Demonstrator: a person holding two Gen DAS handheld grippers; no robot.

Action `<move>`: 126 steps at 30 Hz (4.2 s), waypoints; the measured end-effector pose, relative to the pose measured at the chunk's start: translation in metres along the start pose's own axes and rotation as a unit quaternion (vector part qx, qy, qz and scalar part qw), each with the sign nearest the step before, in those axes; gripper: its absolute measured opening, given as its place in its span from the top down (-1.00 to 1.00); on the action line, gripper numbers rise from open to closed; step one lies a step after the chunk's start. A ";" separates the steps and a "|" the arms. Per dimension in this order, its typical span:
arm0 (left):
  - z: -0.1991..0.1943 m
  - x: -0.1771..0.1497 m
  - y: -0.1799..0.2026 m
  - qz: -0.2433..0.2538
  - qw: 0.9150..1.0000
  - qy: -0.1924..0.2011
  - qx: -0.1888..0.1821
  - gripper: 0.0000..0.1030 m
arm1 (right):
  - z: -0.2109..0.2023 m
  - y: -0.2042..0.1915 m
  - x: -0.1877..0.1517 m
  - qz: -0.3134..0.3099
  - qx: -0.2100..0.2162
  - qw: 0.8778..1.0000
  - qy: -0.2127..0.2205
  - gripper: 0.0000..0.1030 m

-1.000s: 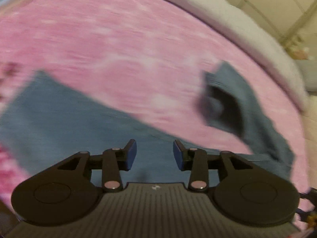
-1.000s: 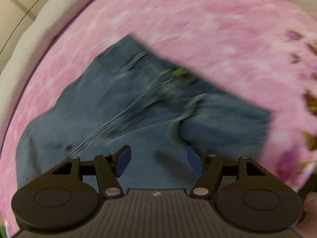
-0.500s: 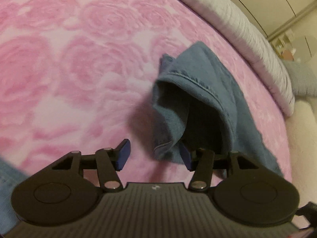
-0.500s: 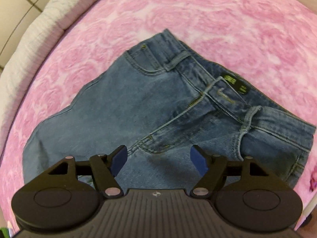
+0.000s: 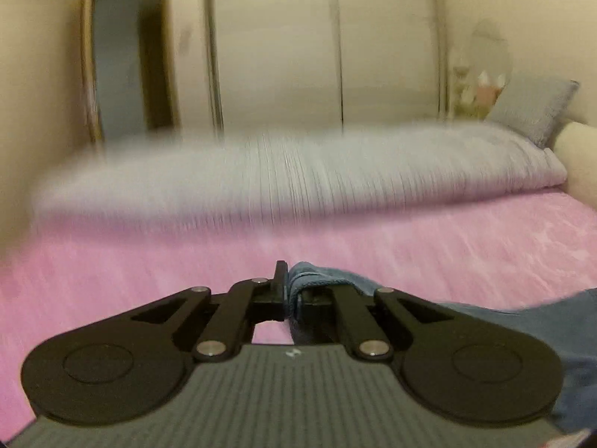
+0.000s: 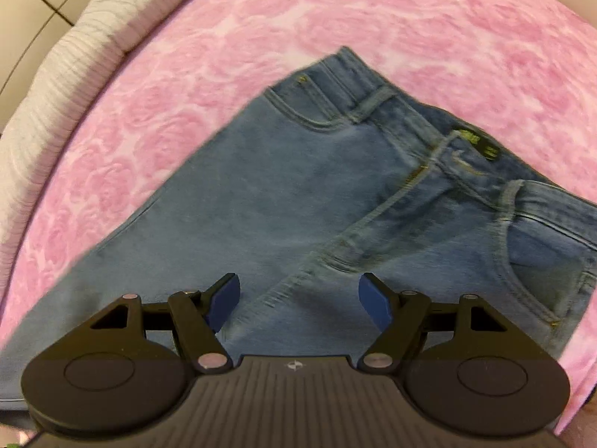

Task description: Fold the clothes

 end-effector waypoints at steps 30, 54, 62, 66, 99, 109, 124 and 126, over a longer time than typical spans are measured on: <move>0.045 -0.303 -0.167 -0.563 0.795 -0.224 0.033 0.98 | -0.013 0.006 -0.064 0.010 -0.022 1.000 -0.010 -0.58; -0.081 -0.305 -0.175 -0.472 0.810 -0.345 0.053 0.31 | -0.061 0.116 -0.042 0.047 -0.075 0.996 0.032 -0.58; -0.205 -0.324 -0.070 -0.585 0.738 -0.327 0.083 0.13 | -0.071 0.210 -0.008 0.069 -0.052 0.996 0.032 -0.57; -0.228 -0.330 -0.044 -0.616 0.722 -0.298 0.104 0.10 | -0.071 0.246 0.009 0.075 -0.035 0.996 0.023 -0.56; -0.228 -0.322 -0.043 -0.377 0.849 -0.358 0.096 0.88 | -0.063 0.265 0.035 0.007 0.029 0.998 0.047 0.96; -0.239 -0.298 -0.042 -0.324 0.869 -0.357 0.115 0.63 | -0.088 0.255 0.017 -0.036 -0.061 0.993 0.089 0.03; -0.237 -0.324 -0.068 -0.223 0.861 -0.440 0.125 0.15 | -0.080 0.215 -0.079 -0.113 -0.064 0.991 -0.030 -0.08; -0.246 -0.321 -0.090 -0.217 0.852 -0.452 0.151 0.20 | -0.099 0.206 -0.081 -0.114 -0.057 0.991 -0.028 -0.13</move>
Point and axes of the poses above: each gripper's, at about its wrist camera, not at the fingertips, and z roughly the way its jaws point, y to its right, x to its top, the point moved 4 cm from there along z, roughly the way its jaws point, and after that the axes turned 10 degrees about z, right-handed, at the moved point
